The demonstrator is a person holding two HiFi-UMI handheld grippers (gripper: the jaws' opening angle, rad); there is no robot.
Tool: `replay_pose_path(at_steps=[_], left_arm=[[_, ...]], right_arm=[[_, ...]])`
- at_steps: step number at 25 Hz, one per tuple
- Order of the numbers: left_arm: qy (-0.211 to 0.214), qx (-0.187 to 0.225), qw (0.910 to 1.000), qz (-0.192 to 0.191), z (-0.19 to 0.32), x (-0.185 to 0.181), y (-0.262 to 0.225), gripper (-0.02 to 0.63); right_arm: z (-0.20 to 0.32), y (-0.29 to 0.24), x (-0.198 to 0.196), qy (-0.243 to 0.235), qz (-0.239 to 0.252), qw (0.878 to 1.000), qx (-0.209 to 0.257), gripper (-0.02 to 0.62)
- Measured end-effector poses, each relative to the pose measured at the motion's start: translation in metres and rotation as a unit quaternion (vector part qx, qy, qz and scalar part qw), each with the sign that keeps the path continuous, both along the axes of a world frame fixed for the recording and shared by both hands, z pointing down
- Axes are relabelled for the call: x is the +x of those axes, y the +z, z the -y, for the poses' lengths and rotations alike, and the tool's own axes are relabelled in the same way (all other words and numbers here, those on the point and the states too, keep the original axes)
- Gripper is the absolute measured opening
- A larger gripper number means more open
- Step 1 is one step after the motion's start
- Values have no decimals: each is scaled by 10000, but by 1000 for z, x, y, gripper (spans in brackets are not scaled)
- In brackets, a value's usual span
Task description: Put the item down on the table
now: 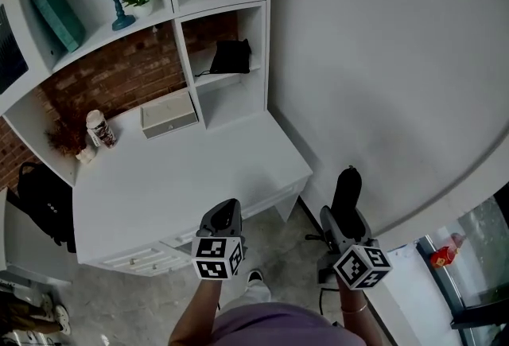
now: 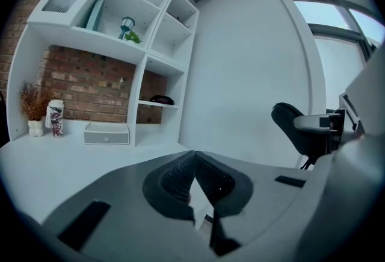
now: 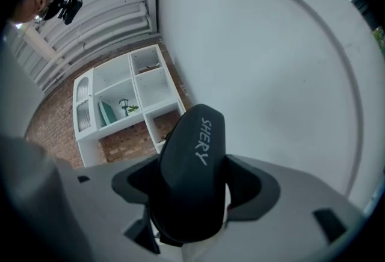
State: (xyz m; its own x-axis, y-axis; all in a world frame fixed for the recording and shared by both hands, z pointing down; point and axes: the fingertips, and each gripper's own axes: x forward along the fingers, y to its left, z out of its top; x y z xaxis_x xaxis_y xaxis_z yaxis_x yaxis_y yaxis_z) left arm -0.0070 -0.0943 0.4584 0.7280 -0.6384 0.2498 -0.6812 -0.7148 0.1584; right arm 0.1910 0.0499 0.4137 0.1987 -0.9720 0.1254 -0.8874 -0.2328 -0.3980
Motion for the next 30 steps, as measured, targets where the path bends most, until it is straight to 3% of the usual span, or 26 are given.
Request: replay_pose_path(at_steps=[14,30], left_arm=[[162,-65,9998,15,74,2,6,0],[-496,-242,9984,85,138,-13,20,0]], right_arm=[[85,7,-11,-44,40,9999,-128,337],[198,30,4,-756,-159,9960,-445,337]])
